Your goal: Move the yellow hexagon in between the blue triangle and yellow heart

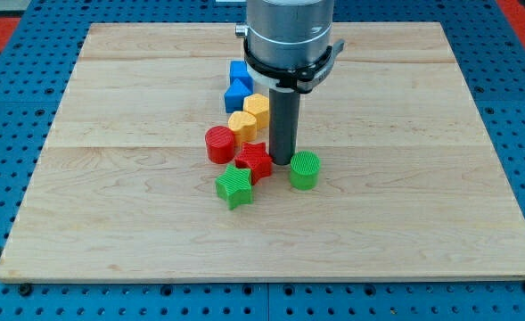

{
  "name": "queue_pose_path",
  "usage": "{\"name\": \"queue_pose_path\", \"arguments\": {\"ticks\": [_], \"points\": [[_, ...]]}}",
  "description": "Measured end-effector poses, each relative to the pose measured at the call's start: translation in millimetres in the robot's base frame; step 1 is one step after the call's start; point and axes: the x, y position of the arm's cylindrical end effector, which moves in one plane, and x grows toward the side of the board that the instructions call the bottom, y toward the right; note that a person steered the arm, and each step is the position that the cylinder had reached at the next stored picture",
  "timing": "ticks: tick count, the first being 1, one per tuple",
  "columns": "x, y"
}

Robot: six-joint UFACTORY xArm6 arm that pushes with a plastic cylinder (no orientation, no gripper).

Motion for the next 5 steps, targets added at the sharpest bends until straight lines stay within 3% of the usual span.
{"name": "queue_pose_path", "arguments": {"ticks": [1,3,4,5], "points": [[-27.7,-8.8],[-28.0,13.7],[-60.4,13.8],[-60.4,13.8]]}}
